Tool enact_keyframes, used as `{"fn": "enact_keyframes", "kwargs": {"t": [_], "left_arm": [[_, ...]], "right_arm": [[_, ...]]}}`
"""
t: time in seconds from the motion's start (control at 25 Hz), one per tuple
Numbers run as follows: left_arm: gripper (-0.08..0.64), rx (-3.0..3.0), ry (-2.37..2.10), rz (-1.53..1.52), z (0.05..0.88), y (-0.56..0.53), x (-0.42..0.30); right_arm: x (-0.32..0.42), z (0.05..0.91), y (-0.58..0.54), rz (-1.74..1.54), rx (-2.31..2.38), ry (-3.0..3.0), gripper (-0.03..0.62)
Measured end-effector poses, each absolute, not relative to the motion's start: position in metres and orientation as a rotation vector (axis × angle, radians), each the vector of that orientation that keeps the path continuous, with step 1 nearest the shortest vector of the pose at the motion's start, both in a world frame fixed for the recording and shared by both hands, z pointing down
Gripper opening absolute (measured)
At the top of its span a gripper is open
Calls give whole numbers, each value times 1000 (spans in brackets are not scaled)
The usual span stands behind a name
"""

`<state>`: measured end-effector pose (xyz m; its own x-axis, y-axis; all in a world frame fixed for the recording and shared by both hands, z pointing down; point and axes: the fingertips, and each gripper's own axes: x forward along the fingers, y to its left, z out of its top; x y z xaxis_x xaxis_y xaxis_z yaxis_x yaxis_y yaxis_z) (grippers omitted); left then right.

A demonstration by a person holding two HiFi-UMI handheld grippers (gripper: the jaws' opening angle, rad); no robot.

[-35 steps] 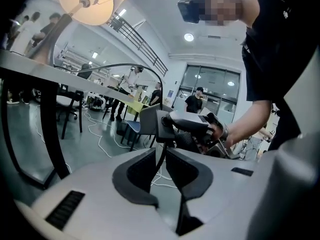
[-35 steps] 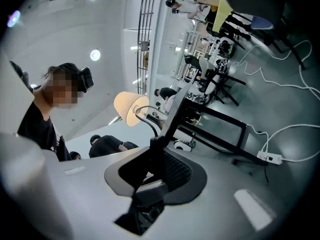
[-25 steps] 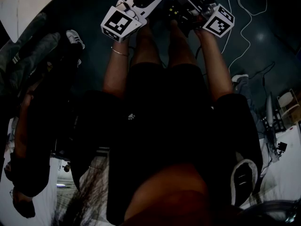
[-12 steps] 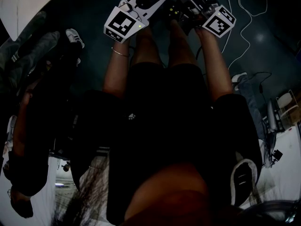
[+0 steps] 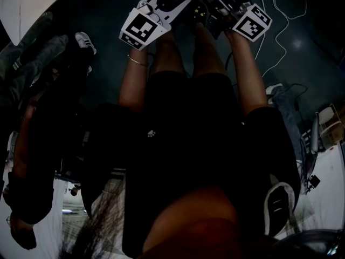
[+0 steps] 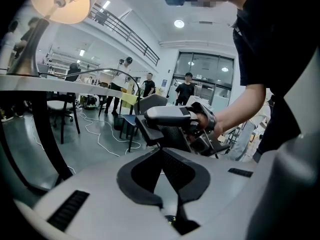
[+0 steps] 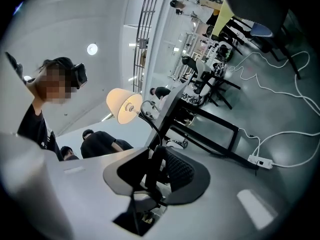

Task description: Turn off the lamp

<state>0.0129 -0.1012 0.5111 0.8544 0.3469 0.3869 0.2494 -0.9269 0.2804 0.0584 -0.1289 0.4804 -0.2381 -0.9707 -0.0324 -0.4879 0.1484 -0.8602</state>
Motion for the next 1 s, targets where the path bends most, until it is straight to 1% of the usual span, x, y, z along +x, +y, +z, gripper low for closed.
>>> {"fn": "enact_keyframes", "kwargs": {"t": [0.28,0.36,0.72,1.0], "left_arm": [[15,2798,443,648,514,-102,14],[15,2793,437,653,516,-102,14],[15,2776,415,654,522,-102,14],[17,2721,301,608,535,-107,17]], "right_arm": [[59,484,-129,-1019,-1385,1786,94],[60,483,-129,-1020,-1379,1776,77],[58,484,-128,-1028,-1371,1760,65],[58,490,-129,-1040,-1454,1798,61]]}}
